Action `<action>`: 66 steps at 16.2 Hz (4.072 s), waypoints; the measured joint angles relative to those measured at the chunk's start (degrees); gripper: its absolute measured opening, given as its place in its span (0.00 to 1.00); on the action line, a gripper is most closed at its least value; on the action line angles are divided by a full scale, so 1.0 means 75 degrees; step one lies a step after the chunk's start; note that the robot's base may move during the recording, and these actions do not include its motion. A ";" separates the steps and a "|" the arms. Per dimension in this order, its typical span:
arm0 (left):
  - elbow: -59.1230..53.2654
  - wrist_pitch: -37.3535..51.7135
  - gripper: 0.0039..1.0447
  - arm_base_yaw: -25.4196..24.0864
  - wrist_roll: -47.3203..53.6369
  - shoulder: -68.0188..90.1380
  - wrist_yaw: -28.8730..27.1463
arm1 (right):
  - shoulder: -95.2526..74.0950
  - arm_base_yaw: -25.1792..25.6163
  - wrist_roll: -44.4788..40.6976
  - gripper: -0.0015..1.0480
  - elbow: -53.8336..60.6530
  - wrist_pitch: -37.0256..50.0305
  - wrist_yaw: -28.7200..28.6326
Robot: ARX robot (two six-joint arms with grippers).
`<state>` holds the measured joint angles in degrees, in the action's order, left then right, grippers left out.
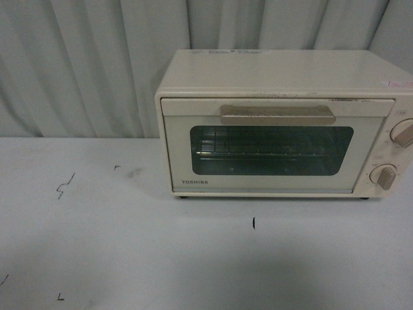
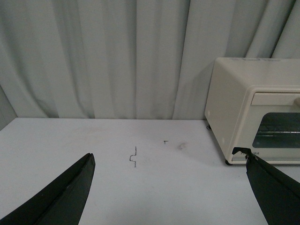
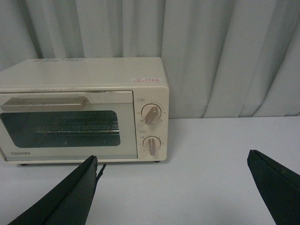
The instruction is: Open oven
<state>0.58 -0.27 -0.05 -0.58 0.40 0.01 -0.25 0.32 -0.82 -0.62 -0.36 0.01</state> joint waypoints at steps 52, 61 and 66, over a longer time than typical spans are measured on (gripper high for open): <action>0.4744 0.4599 0.94 0.3182 -0.8207 1.5140 0.1967 | -0.2020 -0.1719 0.1358 0.94 -0.1020 -0.1920 0.3509; 0.4744 0.4593 0.94 0.3188 -0.8209 1.5140 0.2002 | -0.8276 -0.1702 -0.2299 0.94 -0.5336 0.2990 0.4558; 0.4744 0.4593 0.94 0.3188 -0.8209 1.5140 0.2002 | -1.0206 -0.2296 -0.3946 0.94 -0.6918 0.2894 0.4269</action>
<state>36.16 34.17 23.86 -62.15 113.95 15.03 -76.79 -16.91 -30.41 -52.51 21.34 32.03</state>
